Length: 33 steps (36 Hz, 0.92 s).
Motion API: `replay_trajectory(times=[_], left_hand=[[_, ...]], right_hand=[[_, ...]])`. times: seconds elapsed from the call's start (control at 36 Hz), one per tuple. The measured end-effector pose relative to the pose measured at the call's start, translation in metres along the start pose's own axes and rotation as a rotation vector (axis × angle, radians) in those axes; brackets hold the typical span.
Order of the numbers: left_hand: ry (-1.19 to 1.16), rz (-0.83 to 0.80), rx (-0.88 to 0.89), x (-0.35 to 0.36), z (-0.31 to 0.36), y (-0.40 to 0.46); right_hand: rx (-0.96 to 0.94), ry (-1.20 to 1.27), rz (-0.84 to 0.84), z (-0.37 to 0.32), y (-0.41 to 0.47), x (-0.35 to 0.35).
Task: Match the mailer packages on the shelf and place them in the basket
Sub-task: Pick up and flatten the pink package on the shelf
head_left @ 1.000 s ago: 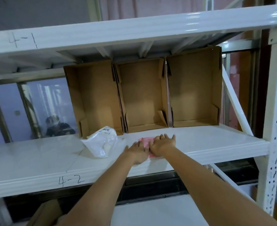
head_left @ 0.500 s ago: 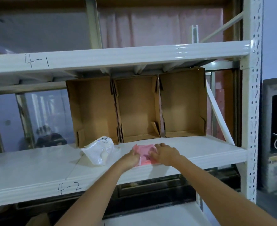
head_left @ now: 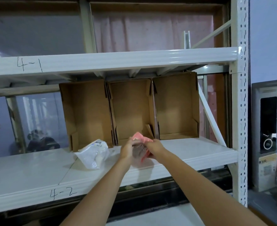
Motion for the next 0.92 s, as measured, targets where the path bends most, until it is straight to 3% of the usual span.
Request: replay_trajectory(times=[0.06,0.14,0.19,0.39,0.5,0.58,0.69,0.92], left_hand=[[0.153,-0.123,-0.004,0.01,0.0,-0.002],[0.657,-0.303,0.015,0.02,-0.02,0.006],[0.846,-0.281,0.103,0.017,-0.027,0.011],[0.794,-0.309,0.182,0.012,-0.026,0.028],[0.633,-0.079,0.214,0.001,-0.012,0.045],[0.972,-0.064,0.3,0.004,-0.014,0.052],[1.294,-0.274,0.373,0.021,-0.037,0.048],[1.393,-0.342,0.285,0.019,-0.048,0.058]], right_hand=[[0.05,-0.13,-0.024,0.006,0.001,-0.006],[0.005,-0.912,0.171,0.007,-0.004,-0.034],[-0.048,-1.146,0.23,0.005,-0.007,-0.043],[-0.342,-1.174,0.223,-0.009,0.002,-0.034],[-0.489,-1.222,0.131,-0.013,0.013,-0.005],[-0.47,-1.274,0.037,-0.003,0.026,0.016],[-0.466,-1.452,-0.171,0.032,0.039,0.034],[-0.44,-1.542,-0.31,0.041,0.044,0.039]])
Point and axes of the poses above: each hand's wrist, its own y-axis towards the middle knuckle, its own x-axis out of the palm, z = x × y, the point moved 7 cm from there along y, towards the middle knuckle, and after that the axes turned 3 degrees about -z, right-handed, at the moved point
